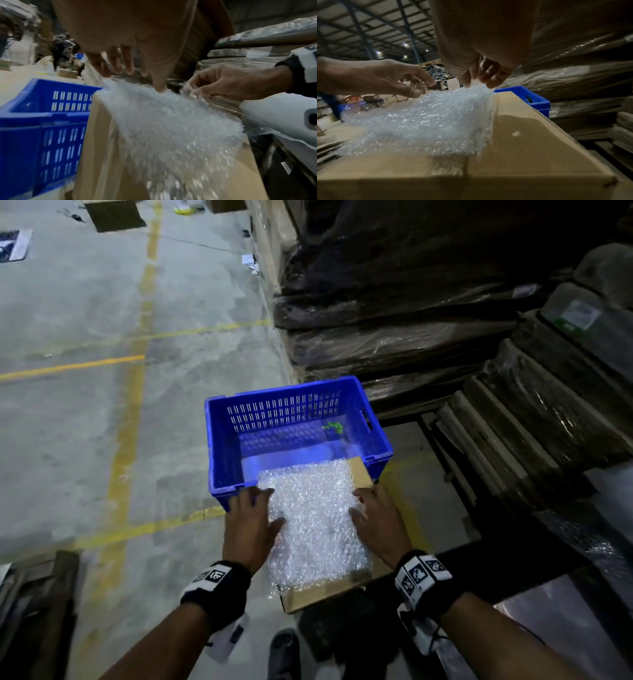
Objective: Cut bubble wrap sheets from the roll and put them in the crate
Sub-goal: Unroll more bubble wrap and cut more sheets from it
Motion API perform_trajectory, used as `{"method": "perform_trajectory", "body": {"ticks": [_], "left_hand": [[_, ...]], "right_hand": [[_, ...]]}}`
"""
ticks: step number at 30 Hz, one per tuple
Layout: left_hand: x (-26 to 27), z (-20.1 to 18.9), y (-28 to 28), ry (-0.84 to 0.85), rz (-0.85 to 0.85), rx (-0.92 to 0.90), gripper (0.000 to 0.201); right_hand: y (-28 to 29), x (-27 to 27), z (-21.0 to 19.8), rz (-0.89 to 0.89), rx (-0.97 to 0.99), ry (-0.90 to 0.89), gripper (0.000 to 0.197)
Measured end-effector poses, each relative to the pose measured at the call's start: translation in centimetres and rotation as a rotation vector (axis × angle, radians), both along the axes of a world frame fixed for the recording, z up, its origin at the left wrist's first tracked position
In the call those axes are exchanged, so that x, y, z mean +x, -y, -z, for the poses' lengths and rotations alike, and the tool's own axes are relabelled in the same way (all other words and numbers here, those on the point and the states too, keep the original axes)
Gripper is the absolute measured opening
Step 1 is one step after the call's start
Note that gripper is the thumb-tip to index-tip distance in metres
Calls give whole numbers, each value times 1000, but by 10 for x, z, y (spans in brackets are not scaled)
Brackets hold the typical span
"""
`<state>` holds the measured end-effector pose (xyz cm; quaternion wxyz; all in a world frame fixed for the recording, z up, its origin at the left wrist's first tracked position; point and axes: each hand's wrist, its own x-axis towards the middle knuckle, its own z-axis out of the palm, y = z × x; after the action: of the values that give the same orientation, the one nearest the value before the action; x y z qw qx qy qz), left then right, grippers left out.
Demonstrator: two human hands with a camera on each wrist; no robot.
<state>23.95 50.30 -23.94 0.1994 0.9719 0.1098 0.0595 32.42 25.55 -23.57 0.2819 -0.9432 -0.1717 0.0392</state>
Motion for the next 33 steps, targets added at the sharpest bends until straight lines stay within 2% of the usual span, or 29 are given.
{"method": "perform_trajectory", "body": {"ticks": [2,4,7,11,15,21,24,27,31,33], "left_hand": [[7,-6,5,-80,196,112,66],[13,-8,11,-207,305,199,69],[16,-7,14,-285,339,253,70],[12,-10,13,-247,329,292,65],[18,-27,23,-62,359,327,57],[39,-71,96,135,598,262,46],[38,-85,153,175,767,264,43],[27,-98,214,170,932,296,43],[-1,-104,298,146,1115,330,47],[-18,-104,342,134,1188,306,49]], "right_hand": [[-4,-7,0,-151,-84,80,30],[-7,-13,3,-237,-168,52,28],[-9,-17,7,-251,-225,16,26],[-8,-19,2,-206,-174,25,28],[9,-24,-13,-28,-29,34,34],[90,-62,-49,248,31,94,41],[147,-106,-62,430,-32,109,35],[200,-163,-77,611,-76,92,37],[271,-241,-91,816,-137,142,16],[310,-277,-98,897,-185,141,22]]}}
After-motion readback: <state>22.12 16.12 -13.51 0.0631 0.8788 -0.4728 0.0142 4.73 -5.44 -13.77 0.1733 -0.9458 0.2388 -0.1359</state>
